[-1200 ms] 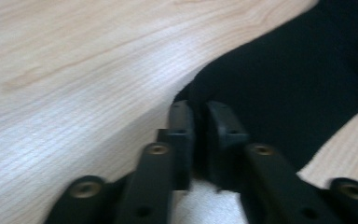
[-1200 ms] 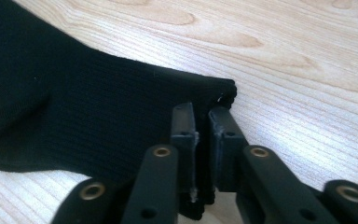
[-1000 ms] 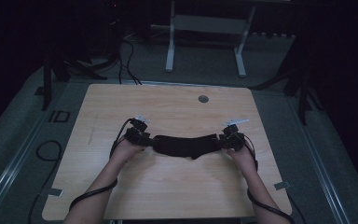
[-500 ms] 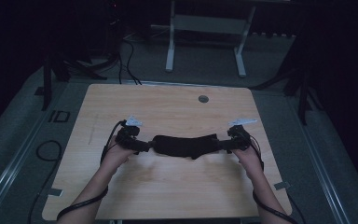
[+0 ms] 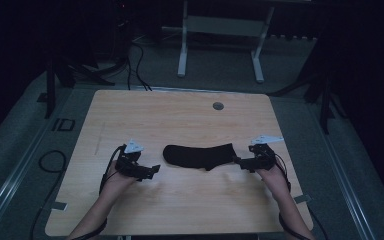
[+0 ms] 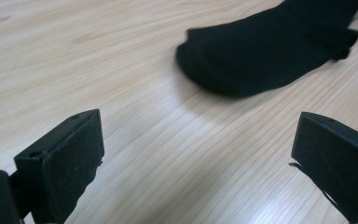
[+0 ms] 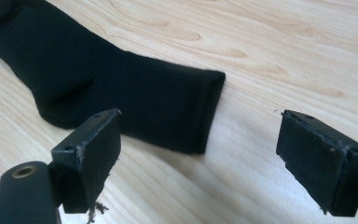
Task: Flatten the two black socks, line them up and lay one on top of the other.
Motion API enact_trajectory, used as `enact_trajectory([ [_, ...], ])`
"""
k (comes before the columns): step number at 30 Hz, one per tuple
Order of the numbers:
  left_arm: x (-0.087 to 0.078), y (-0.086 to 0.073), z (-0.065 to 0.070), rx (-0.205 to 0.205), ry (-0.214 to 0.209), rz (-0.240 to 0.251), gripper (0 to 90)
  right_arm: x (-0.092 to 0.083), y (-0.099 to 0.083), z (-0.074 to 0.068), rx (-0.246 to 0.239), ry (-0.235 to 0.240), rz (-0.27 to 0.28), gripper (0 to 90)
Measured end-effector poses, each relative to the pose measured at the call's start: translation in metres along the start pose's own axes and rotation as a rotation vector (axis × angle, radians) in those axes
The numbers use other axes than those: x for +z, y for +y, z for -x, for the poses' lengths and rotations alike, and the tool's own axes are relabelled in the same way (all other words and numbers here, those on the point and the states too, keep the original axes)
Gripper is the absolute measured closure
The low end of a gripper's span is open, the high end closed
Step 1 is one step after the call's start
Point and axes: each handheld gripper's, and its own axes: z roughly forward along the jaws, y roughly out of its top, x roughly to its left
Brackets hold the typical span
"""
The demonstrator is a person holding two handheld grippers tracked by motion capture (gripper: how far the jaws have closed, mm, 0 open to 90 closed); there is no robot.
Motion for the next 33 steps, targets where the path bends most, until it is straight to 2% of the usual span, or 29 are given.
enact_trajectory([
  [2,-0.004,-0.005,-0.003,-0.017,-0.001,0.009,2.6,-0.004,-0.007,0.002,-0.003,-0.012,0.002,13.6],
  [4,-0.009,-0.011,-0.004,-0.017,0.017,0.008,2.7,-0.008,-0.014,0.006,0.005,-0.016,0.001,13.6],
  [11,-0.025,-0.032,-0.009,-0.023,0.037,-0.006,2.7,-0.024,-0.041,0.018,0.038,-0.038,-0.016,13.6],
  [14,-0.033,-0.041,-0.011,-0.024,0.054,0.000,2.7,-0.032,-0.052,0.022,0.061,-0.051,-0.009,13.6],
  [17,-0.040,-0.048,-0.014,-0.027,0.048,0.007,2.7,-0.039,-0.061,0.025,0.081,-0.058,0.002,13.6],
  [19,-0.044,-0.054,-0.016,-0.026,0.058,-0.003,2.7,-0.044,-0.067,0.027,0.086,-0.059,0.007,13.6],
  [25,-0.056,-0.070,-0.023,-0.078,0.068,0.012,2.7,-0.054,-0.081,0.029,0.109,-0.067,0.008,13.7],
  [27,-0.060,-0.074,-0.025,-0.087,0.076,0.026,2.7,-0.060,-0.086,0.029,0.130,-0.068,0.020,13.7],
  [31,-0.069,-0.080,-0.030,-0.113,0.095,0.050,2.7,-0.069,-0.093,0.028,0.145,-0.073,0.039,13.8],
  [33,-0.071,-0.083,-0.032,-0.112,0.102,0.054,2.7,-0.072,-0.097,0.028,0.148,-0.080,0.042,13.8],
])
